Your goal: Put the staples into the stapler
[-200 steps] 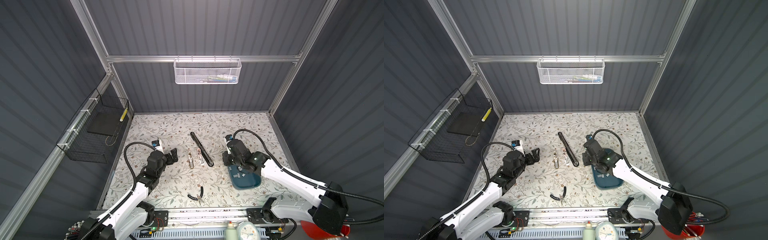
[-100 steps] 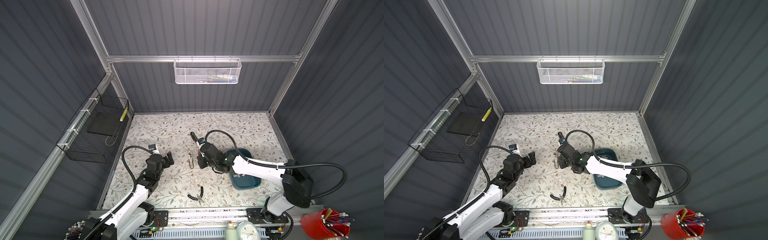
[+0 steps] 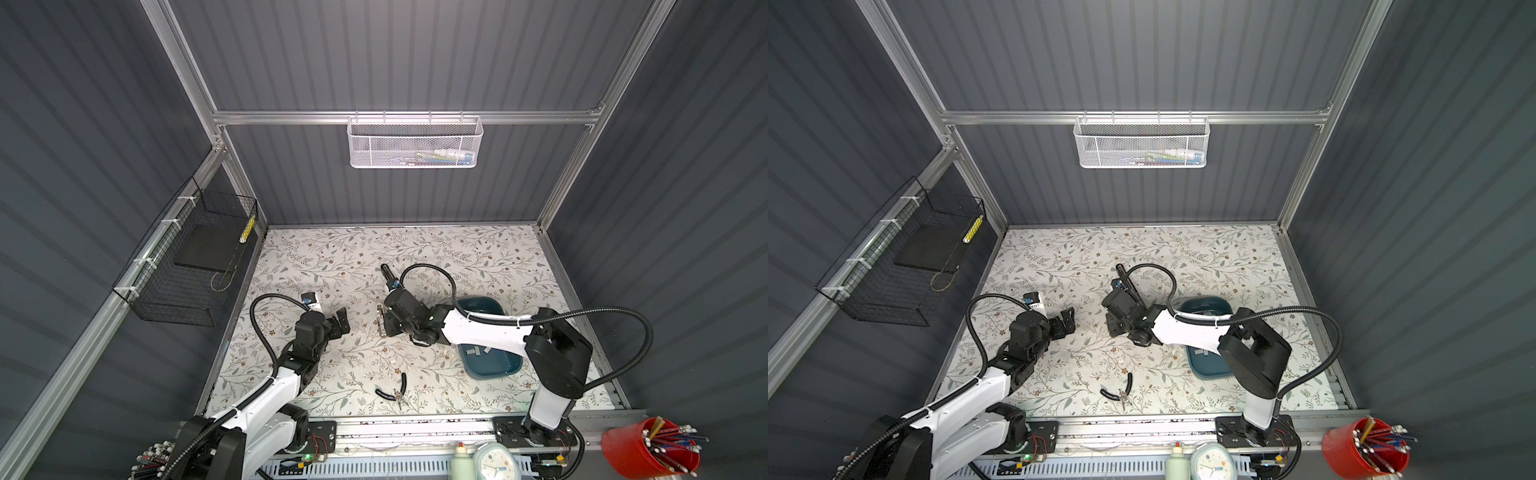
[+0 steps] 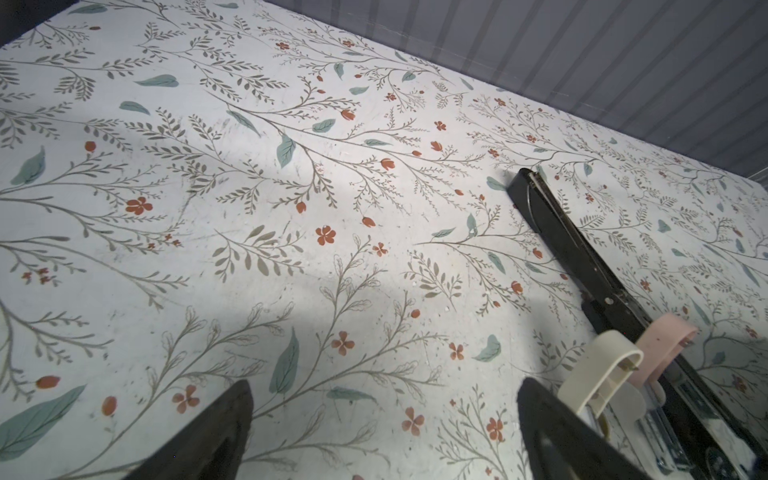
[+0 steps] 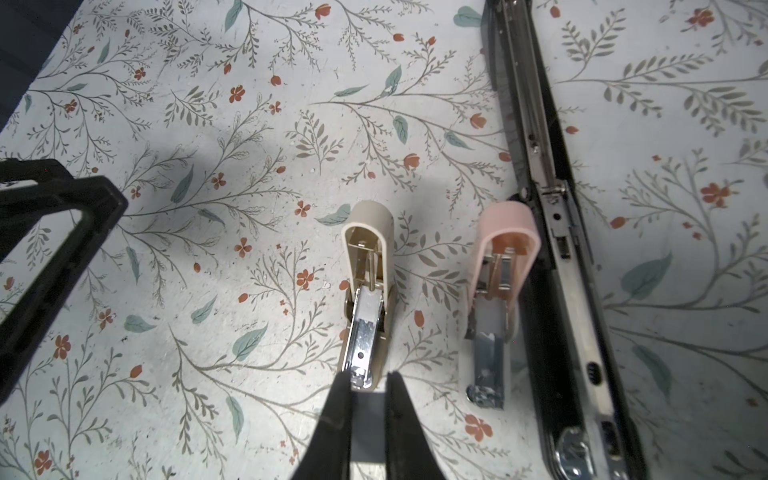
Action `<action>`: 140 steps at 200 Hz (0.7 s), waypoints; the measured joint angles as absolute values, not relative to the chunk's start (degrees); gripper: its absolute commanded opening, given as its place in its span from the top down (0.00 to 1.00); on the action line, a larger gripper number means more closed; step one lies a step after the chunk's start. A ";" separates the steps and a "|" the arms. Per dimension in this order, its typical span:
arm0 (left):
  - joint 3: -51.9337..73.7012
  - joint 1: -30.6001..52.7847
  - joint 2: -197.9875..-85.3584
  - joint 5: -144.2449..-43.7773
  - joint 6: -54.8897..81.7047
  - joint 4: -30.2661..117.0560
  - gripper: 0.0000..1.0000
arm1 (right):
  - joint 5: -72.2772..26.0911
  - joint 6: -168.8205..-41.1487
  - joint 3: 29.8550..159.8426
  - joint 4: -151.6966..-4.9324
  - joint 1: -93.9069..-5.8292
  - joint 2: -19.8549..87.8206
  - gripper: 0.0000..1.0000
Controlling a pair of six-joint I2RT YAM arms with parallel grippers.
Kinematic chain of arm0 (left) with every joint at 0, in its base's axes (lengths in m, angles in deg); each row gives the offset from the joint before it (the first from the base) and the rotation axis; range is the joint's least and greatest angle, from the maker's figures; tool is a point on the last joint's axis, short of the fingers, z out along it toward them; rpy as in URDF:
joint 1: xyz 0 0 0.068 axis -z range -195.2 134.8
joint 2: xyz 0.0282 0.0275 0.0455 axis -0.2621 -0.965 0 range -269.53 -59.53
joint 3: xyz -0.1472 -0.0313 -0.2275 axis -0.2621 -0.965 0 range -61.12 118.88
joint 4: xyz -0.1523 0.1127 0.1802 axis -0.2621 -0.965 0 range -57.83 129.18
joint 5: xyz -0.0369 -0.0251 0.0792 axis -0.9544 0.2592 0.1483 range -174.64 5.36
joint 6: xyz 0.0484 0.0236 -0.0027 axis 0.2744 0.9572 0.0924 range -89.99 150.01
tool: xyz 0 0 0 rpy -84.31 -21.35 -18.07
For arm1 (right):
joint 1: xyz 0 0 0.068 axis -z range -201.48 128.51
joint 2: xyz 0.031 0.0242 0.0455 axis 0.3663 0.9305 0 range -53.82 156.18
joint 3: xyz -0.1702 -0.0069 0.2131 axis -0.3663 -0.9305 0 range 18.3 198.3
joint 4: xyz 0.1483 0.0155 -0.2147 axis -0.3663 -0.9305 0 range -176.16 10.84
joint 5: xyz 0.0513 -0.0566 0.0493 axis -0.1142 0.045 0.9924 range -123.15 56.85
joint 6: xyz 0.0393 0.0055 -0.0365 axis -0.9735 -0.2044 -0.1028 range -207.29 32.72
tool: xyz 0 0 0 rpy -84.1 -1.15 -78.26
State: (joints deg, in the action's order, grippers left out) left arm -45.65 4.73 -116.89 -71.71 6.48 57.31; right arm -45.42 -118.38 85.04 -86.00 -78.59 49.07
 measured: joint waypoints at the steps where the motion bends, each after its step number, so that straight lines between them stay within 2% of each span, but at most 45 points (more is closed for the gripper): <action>1: -45.65 4.73 -116.89 -71.73 6.48 57.35 0.01 | -45.42 -118.40 85.08 -85.97 -78.61 49.16 0.92; 67: -45.65 4.73 -118.38 -73.20 6.92 59.86 0.01 | -46.71 -120.10 89.45 -86.50 -79.79 55.96 0.93; 140: -45.78 4.73 -117.99 -73.35 6.92 60.41 0.01 | -49.11 -121.17 90.43 -86.48 -80.01 58.41 0.94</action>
State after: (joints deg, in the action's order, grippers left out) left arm -45.78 4.73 -117.99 -73.35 6.92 60.41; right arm -49.11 -121.17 90.43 -86.48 -80.01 58.41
